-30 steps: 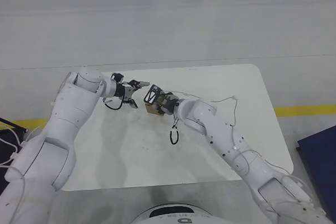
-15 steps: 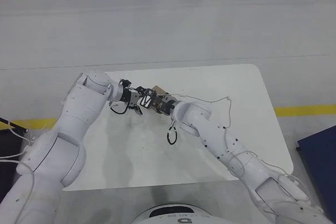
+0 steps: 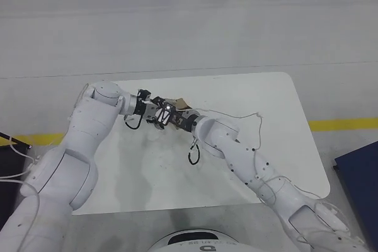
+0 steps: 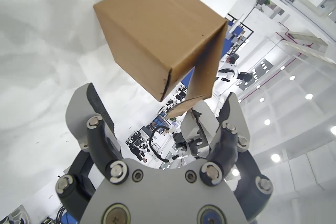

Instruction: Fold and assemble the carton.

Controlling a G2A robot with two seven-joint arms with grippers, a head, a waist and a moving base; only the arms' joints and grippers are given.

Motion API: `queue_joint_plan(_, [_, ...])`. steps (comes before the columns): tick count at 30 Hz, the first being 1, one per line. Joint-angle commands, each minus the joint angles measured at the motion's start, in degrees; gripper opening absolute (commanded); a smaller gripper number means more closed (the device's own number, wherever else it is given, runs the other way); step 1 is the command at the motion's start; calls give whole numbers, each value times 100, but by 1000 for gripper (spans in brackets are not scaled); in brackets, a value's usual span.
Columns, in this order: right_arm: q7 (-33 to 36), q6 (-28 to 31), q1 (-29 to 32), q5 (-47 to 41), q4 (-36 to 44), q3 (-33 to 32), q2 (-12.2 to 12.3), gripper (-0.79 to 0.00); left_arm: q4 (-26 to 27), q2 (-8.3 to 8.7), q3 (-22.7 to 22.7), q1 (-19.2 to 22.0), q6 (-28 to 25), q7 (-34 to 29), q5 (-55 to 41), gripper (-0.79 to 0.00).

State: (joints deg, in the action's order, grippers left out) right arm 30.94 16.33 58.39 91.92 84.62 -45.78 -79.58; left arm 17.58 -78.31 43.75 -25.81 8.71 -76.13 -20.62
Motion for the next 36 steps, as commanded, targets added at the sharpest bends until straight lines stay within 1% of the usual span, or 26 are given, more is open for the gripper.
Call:
queue_joint_plan(1, [47,34,124,93,213,-82,36,-785,-96,57,100,-6,-140,-117,-99,0])
queue_joint_plan(7, [226,202,443,193,732,-338,126,-785,-341,259,396,-90,-426,-402,-367,0])
queue_joint_plan(10, [231,288,552,90,924,-468,154,-785,-355,360,504,-173,-525,-524,-426,0])
queue_joint_plan(11, [226,289,567,69,946,-514,160,-465,-336,391,538,-208,-564,-566,-447,0])
queue_joint_plan(12, [203,287,576,11,946,-553,161,-369,-302,421,579,-250,-619,-626,-487,0])
queue_joint_plan(14, [95,240,554,-190,876,-636,151,-243,-217,487,664,-339,-783,-740,-560,0])
queue_joint_plan(15, [38,195,526,-321,802,-672,139,-234,-196,522,736,-393,-871,-749,-653,0])
queue_joint_plan(16, [-15,155,482,-416,728,-688,125,-249,-181,555,829,-461,-931,-766,-805,0])
queue_joint_plan(19, [-235,-101,386,-955,446,-734,58,-249,-123,652,1029,-674,-1024,-702,-1063,0])
queue_joint_plan(21, [-419,-231,320,-1392,240,-686,-7,-215,-26,708,1151,-827,-1118,-585,-1209,0])
queue_joint_plan(22, [-496,-294,276,-1569,128,-654,-40,-219,33,733,1209,-914,-1156,-549,-1283,0])
queue_joint_plan(25, [-697,-509,142,-1788,-179,-490,-132,-252,307,799,1353,-1178,-1277,-441,-1447,0])
queue_joint_plan(26, [-749,-552,102,-1879,-275,-449,-161,-286,417,820,1383,-1252,-1306,-370,-1450,0])
queue_joint_plan(27, [-784,-609,52,-1945,-380,-421,-187,-286,535,838,1423,-1334,-1319,-337,-1490,0])
queue_joint_plan(29, [-827,-681,-52,-2032,-570,-358,-234,-289,760,880,1480,-1474,-1286,-257,-1497,0])
queue_joint_plan(31, [-842,-747,-144,-2026,-742,-300,-271,-274,981,923,1533,-1589,-1211,-179,-1478,0])
queue_joint_plan(33, [-814,-817,-227,-1961,-915,-232,-304,-292,1193,967,1585,-1692,-1137,-124,-1443,0])
queue_joint_plan(36, [-765,-924,-351,-1526,-1129,-39,-345,-302,1476,1033,1658,-1814,-985,-54,-1370,0])
